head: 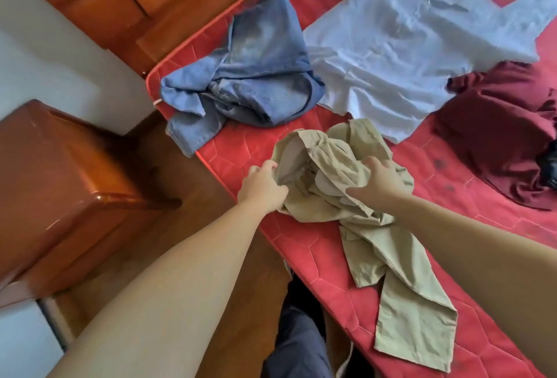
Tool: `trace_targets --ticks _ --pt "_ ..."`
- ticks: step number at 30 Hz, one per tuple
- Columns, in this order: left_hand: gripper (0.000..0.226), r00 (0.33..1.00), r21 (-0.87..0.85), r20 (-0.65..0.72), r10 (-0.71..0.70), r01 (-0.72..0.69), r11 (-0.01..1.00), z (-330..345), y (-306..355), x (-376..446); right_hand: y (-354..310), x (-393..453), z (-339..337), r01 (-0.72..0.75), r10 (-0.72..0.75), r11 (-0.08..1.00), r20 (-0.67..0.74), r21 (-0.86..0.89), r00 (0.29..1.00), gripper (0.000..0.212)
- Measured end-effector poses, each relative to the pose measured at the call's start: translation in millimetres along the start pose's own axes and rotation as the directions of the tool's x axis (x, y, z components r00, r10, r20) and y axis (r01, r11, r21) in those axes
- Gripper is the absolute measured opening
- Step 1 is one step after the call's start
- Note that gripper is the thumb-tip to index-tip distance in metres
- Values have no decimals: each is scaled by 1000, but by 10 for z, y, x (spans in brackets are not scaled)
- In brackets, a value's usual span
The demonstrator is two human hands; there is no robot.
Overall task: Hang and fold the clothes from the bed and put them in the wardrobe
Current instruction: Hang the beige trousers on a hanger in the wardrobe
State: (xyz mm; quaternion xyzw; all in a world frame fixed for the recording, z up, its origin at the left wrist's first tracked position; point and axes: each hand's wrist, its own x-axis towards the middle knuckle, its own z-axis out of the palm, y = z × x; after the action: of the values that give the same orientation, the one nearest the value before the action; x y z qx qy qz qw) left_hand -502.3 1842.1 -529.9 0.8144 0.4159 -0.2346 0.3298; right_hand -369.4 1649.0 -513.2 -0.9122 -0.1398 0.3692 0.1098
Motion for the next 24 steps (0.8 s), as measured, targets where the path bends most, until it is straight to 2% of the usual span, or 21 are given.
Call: trace_targets --ticks 3,6,7,8,10,11,12,16,21,24 --pt "62 997 -94 25 -68 71 993 181 -121 368 66 284 254 -85 83 996 79 22 993 83" --pt "78 979 -243 93 -181 199 950 333 -165 603 149 465 422 -180 175 983 95 43 980 85" --pt "80 964 -267 132 -230 258 929 378 -168 664 173 521 461 -187 183 981 85 46 979 76" --pt "79 947 -283 169 -274 313 907 413 -170 714 197 581 499 -166 162 984 64 67 985 58" --pt "63 916 -331 237 -324 390 859 462 -169 781 215 666 521 -118 120 983 -2 139 993 14" --pt "51 909 -352 260 -327 404 844 473 -162 797 216 703 521 -118 123 978 -19 170 992 10" --pt "45 905 -363 280 -319 408 838 473 -147 790 199 716 503 -126 135 971 -30 204 990 13" --pt "55 915 -378 316 -250 363 852 357 18 675 125 676 230 -93 135 958 -140 273 981 5" --pt "43 964 -425 206 -166 241 873 -52 421 395 22 514 -510 -42 144 932 -260 361 955 15" --pt "47 984 -490 99 -147 176 854 -385 718 183 64 332 -1121 3 146 915 -336 404 930 22"
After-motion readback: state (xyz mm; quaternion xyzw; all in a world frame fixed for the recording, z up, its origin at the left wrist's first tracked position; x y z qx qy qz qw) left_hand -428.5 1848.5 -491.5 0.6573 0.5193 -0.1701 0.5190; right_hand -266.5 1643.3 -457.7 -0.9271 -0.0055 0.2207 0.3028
